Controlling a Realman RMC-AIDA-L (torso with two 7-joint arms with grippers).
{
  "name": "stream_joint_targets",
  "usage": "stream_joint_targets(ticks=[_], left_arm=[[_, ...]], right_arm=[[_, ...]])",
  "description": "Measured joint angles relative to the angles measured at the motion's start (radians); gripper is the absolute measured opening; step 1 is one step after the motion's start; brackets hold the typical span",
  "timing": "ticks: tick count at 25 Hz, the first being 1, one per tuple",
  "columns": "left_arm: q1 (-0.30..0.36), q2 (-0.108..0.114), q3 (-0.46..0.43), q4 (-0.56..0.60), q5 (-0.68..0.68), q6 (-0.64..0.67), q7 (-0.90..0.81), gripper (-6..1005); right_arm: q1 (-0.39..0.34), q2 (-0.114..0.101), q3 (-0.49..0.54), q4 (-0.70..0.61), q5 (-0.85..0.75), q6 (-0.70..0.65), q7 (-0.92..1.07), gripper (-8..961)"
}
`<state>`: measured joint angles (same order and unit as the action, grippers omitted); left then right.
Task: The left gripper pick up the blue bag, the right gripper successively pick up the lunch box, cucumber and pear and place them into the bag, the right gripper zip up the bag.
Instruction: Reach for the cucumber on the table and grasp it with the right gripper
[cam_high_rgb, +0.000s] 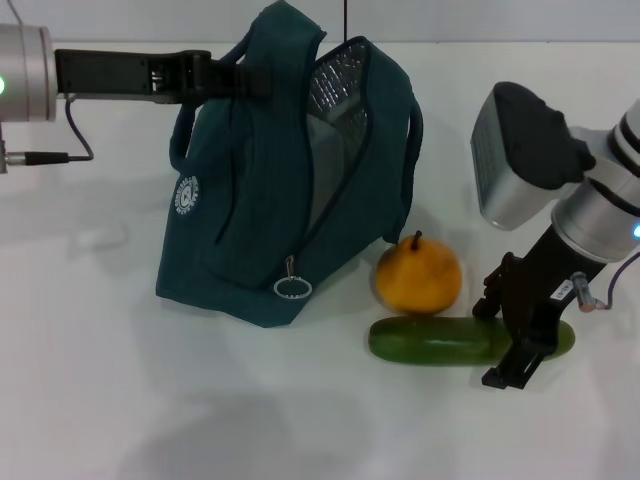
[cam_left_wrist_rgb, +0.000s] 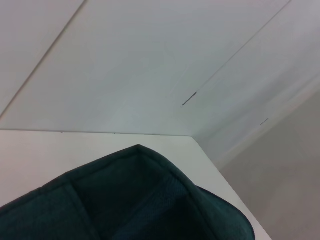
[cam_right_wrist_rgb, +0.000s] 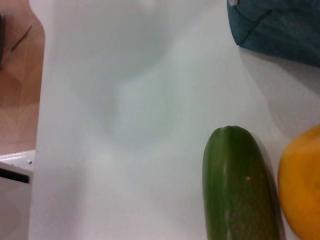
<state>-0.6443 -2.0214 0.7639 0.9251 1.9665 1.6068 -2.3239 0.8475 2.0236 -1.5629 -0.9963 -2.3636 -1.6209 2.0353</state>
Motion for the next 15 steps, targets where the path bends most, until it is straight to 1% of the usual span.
stream_joint_targets(ticks=[9, 15], left_arm=[[0.0, 0.0, 0.0, 0.0, 0.0, 0.004, 0.007, 61], [0.0, 0.0, 0.0, 0.0, 0.0, 0.004, 0.008, 61]], right_arm=[[0.009, 0.001, -0.013, -0.002, 0.0, 0.007, 0.024, 804], [0.022, 0.001, -0.049, 0.004, -0.012, 0.019, 0.048, 780]])
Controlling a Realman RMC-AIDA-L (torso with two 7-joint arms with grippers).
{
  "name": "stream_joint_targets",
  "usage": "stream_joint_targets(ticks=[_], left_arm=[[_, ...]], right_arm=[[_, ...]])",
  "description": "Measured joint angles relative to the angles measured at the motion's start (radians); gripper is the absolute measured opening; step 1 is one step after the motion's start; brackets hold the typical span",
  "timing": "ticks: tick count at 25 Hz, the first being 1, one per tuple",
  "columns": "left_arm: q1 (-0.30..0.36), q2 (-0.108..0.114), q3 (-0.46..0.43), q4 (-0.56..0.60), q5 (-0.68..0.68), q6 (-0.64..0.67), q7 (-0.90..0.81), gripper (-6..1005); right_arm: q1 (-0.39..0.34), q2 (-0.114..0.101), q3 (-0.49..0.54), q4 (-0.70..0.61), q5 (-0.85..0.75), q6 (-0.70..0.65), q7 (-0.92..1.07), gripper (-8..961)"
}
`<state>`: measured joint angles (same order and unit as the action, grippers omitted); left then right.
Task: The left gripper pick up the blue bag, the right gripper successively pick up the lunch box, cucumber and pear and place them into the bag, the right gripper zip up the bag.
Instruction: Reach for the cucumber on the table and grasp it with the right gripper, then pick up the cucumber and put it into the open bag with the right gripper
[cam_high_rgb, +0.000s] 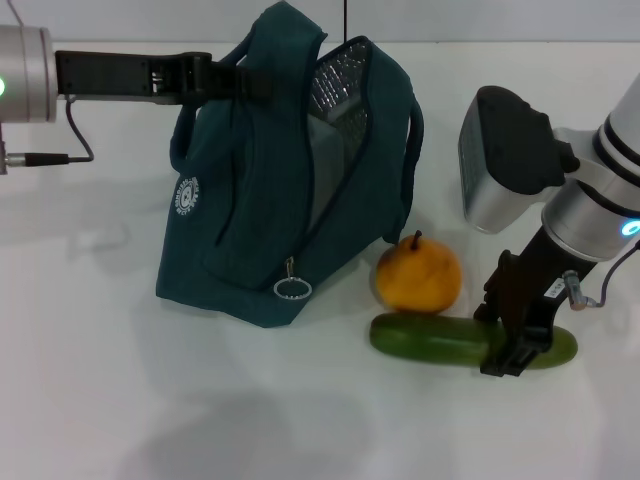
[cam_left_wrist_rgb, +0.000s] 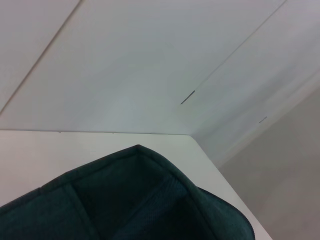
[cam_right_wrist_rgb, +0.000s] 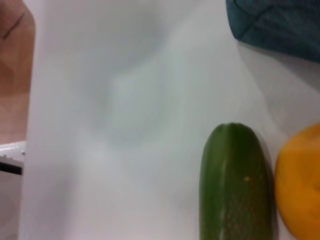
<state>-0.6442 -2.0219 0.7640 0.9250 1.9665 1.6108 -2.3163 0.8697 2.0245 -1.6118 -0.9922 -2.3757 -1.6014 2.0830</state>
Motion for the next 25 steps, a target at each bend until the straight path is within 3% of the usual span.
stream_joint_targets(ticks=[8, 17, 21, 25], left_arm=[[0.0, 0.0, 0.001, 0.0, 0.0, 0.0, 0.0, 61], [0.002, 0.007, 0.0, -0.012, 0.0, 0.0, 0.001, 61], [0.002, 0.007, 0.0, -0.012, 0.0, -0.002, 0.002, 61], [0.001, 0.004, 0.0, -0.012, 0.0, -0.003, 0.001, 61]], right_arm=[[0.013, 0.0, -0.029, 0.002, -0.026, 0.011, 0.031, 601], [0.017, -0.002, -0.006, -0.004, -0.023, 0.01, 0.037, 578], [0.001, -0.005, 0.091, 0.004, -0.008, -0.04, 0.031, 568], [-0.036, -0.01, 0.256, 0.009, 0.049, -0.158, -0.027, 569]])
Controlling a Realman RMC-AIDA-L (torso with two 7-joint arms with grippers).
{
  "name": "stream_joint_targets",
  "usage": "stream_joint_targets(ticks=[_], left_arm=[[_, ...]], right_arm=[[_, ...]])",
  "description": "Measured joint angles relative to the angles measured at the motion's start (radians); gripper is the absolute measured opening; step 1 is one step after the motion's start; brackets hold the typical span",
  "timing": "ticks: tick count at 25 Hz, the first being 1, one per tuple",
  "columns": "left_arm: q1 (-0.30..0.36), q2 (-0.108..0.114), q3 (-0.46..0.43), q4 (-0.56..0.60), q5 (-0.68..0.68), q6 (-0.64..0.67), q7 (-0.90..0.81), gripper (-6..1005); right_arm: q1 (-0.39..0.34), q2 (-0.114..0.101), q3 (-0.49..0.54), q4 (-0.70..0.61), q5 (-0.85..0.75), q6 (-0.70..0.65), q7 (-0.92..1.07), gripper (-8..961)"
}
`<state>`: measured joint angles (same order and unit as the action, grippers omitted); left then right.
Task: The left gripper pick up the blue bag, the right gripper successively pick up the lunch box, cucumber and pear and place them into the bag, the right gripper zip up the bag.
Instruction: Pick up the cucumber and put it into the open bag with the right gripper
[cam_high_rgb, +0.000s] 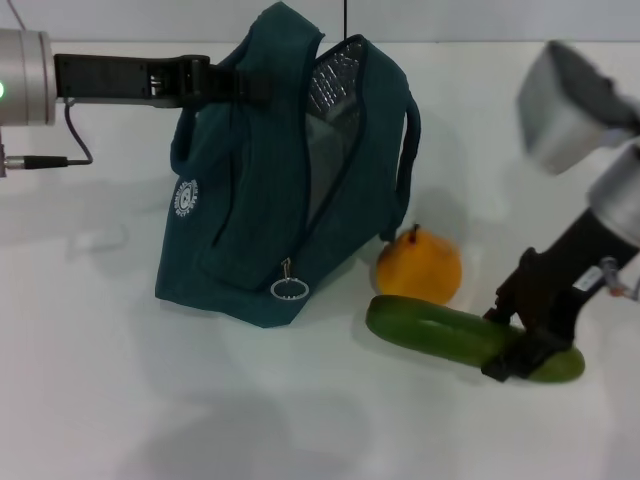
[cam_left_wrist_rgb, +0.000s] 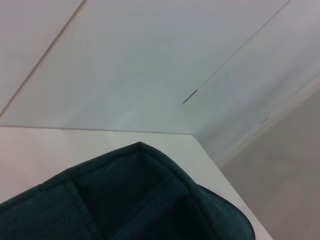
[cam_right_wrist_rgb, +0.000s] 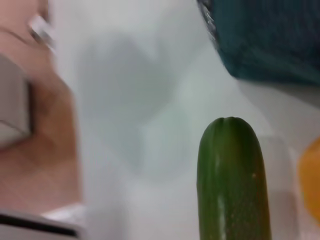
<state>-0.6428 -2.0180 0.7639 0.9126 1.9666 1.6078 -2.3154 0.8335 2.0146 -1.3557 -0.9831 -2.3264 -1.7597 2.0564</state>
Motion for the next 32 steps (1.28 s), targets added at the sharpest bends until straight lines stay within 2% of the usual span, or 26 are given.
stream_joint_targets(ticks=[2, 4, 7, 8, 12, 15, 17, 20, 22, 25, 32], left_arm=[[-0.001, 0.0, 0.0, 0.0, -0.004, 0.0, -0.002, 61], [-0.001, 0.001, 0.0, -0.002, -0.02, 0.0, -0.004, 61], [0.0, 0.003, 0.0, -0.011, -0.046, 0.0, -0.009, 62], [0.0, 0.004, 0.0, -0.014, -0.053, 0.0, -0.014, 62], [0.001, 0.009, -0.001, -0.028, -0.07, 0.0, -0.03, 62], [0.002, 0.018, -0.002, -0.057, -0.076, 0.0, -0.031, 62], [0.003, 0.018, -0.002, -0.069, -0.077, 0.0, -0.028, 62], [0.007, 0.018, -0.002, -0.075, -0.078, 0.0, -0.027, 62], [0.01, 0.018, -0.002, -0.075, -0.079, 0.0, -0.027, 62], [0.016, 0.018, -0.003, -0.075, -0.089, 0.0, -0.027, 62], [0.024, 0.018, -0.003, -0.075, -0.126, 0.0, -0.031, 62]], right_arm=[[-0.017, 0.0, 0.093, 0.002, 0.02, -0.072, -0.041, 569], [-0.034, -0.004, 0.227, 0.011, 0.043, -0.161, -0.096, 569], [-0.044, -0.026, 0.384, 0.066, 0.091, -0.265, -0.177, 570], [-0.047, -0.041, 0.446, 0.1, 0.122, -0.293, -0.212, 570], [-0.079, -0.08, 0.572, 0.187, 0.269, -0.311, -0.321, 571], [-0.126, -0.078, 0.61, 0.212, 0.426, -0.282, -0.424, 572], [-0.171, -0.061, 0.618, 0.216, 0.549, -0.243, -0.513, 573], [-0.236, -0.008, 0.612, 0.223, 0.698, -0.176, -0.681, 574], [-0.26, 0.008, 0.562, 0.277, 0.806, -0.151, -0.803, 574], [-0.256, 0.007, 0.434, 0.429, 0.977, -0.132, -0.992, 575], [-0.21, 0.012, 0.241, 0.614, 1.139, -0.041, -1.279, 577]])
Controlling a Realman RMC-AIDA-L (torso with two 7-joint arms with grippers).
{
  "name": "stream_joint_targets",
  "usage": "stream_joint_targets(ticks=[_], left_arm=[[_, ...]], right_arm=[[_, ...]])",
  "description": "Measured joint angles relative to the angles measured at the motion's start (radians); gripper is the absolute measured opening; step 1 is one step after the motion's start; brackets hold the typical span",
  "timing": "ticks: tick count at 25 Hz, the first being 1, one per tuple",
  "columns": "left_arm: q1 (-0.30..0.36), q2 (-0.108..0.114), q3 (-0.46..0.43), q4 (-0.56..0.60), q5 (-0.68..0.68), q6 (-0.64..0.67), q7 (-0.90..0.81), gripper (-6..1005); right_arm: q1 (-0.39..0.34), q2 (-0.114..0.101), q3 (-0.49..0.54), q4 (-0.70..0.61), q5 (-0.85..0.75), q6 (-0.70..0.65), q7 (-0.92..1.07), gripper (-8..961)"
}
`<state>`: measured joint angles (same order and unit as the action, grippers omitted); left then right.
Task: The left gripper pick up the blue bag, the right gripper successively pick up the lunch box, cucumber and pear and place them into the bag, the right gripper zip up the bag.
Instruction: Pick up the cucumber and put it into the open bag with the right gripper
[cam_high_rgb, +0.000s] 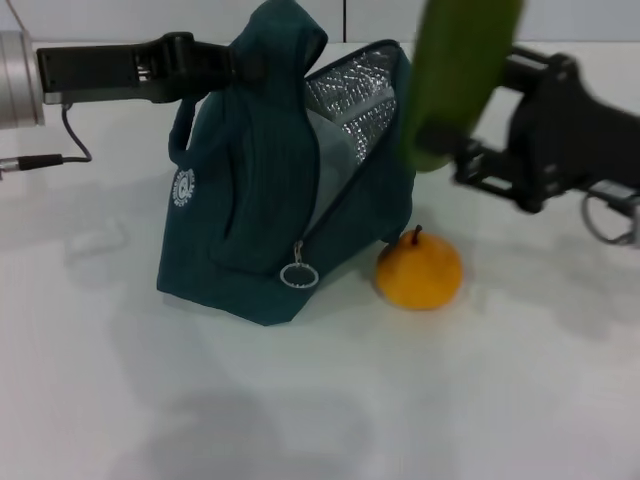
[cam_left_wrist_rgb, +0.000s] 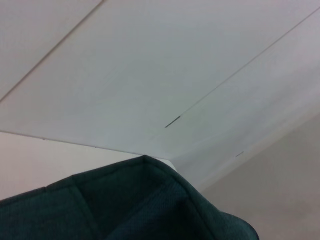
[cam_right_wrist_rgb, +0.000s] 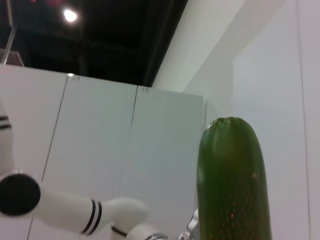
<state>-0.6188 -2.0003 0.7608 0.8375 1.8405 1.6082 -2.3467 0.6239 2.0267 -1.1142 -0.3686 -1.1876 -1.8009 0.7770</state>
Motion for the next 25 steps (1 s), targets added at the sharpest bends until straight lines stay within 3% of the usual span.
stream_joint_targets(ticks=[12, 25], left_arm=[[-0.005, 0.0, 0.003, 0.0, -0.001, 0.002, -0.014, 62], [-0.001, 0.0, 0.002, -0.001, 0.004, 0.001, -0.014, 63]], right_arm=[[0.041, 0.001, -0.229, 0.006, 0.086, 0.194, -0.178, 580], [0.079, 0.001, -0.28, 0.0, 0.094, 0.315, -0.27, 584]])
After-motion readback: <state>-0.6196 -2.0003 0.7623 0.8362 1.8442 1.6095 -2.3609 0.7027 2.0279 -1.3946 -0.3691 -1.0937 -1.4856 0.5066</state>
